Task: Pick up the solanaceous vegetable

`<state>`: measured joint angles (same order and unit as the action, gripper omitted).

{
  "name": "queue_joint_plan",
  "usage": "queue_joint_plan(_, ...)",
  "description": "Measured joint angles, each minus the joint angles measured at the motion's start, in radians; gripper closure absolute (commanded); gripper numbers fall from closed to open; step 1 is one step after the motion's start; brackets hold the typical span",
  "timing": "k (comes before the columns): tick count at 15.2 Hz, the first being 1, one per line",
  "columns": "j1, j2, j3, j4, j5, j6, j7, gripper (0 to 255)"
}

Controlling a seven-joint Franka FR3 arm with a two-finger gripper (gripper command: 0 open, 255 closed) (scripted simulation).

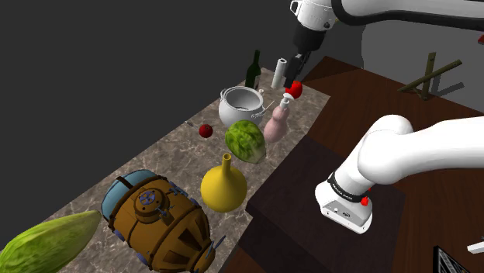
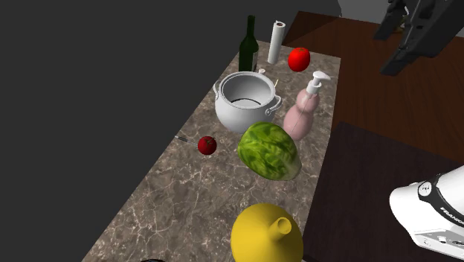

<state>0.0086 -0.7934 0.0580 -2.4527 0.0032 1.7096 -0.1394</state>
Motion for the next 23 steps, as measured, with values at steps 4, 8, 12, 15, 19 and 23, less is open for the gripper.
queue_joint_plan(4, 0.0, 0.054, -0.004, -0.024, 0.004, 0.077, -0.006, 0)
queue_joint_plan(8, -0.001, 0.165, -0.018, -0.044, 0.01, 0.209, -0.026, 0)
queue_joint_plan(12, 0.003, 0.31, -0.022, -0.042, 0.024, 0.355, -0.038, 0)
queue_joint_plan(15, 0.008, 0.423, -0.024, -0.032, 0.036, 0.458, -0.049, 0)
queue_joint_plan(19, 0.012, 0.577, -0.032, 0.017, 0.055, 0.565, -0.075, 0)
queue_joint_plan(23, 0.019, 0.733, -0.032, 0.08, 0.08, 0.66, -0.097, 0)
